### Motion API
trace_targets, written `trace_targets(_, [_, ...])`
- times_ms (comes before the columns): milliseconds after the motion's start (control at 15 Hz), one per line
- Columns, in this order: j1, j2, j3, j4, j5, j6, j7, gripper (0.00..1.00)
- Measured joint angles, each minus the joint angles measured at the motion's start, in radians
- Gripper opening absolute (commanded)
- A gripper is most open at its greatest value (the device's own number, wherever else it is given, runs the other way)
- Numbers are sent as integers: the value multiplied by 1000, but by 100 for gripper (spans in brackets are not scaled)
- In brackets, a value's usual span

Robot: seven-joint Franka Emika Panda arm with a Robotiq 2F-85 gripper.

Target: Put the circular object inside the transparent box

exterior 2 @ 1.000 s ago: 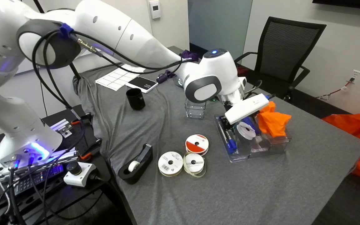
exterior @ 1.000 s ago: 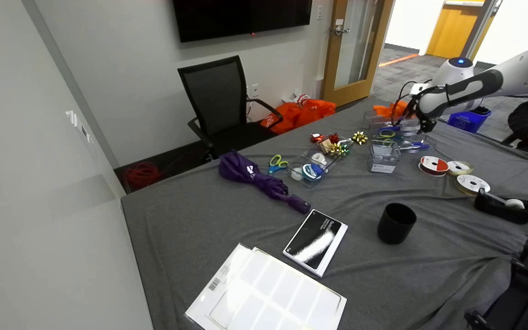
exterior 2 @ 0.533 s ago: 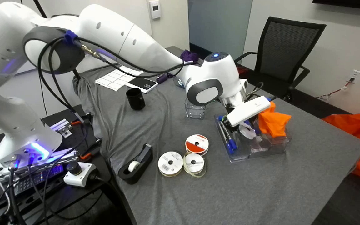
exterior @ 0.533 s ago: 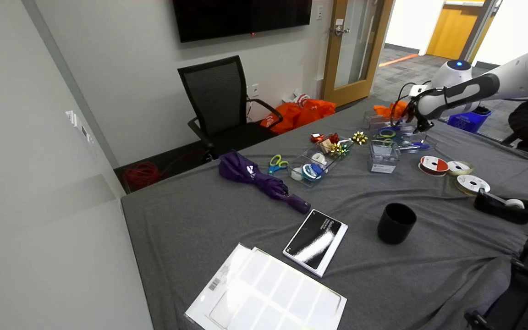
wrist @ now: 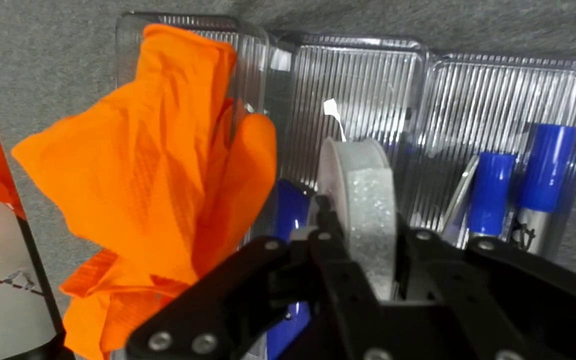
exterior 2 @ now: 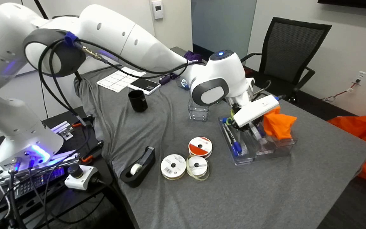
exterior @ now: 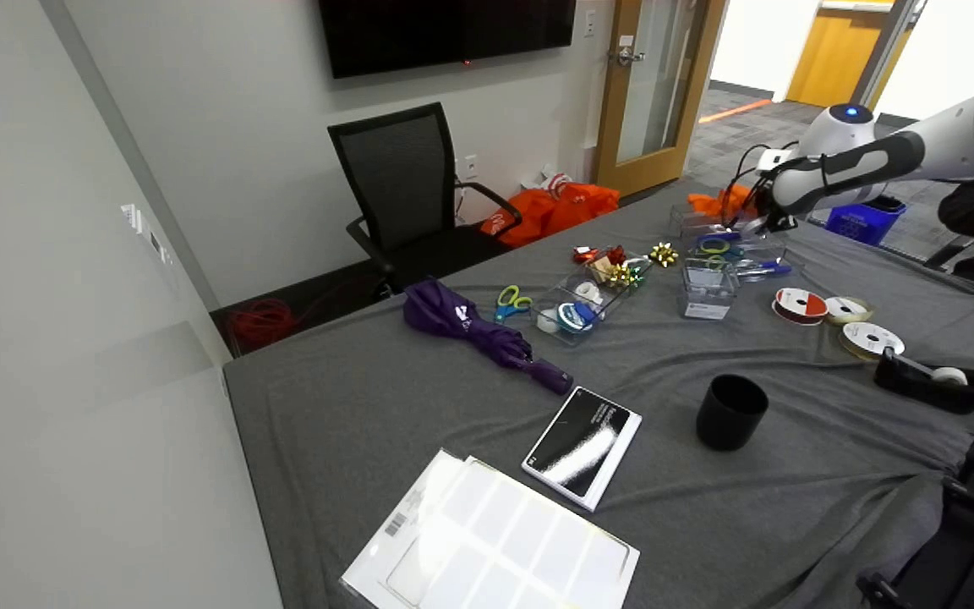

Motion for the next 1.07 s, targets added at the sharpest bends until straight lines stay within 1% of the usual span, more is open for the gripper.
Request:
trace_targets(267, [-17,-32,30,-15,0,-11,-1,6])
trace_targets(467, [-24,-101,50,-69,9,-52,-1,6])
trace_targets(600, [-27,-166,79,-129,29,-91,-1,6])
trace_targets(867, [-29,-297,172,-275,97,-172,-1,6])
trace_targets(1000, [-14,-351,191,-350,141,-184,-41,6])
trace_targets(1067, [-4,-374,191,-386,152,-184,-64,22])
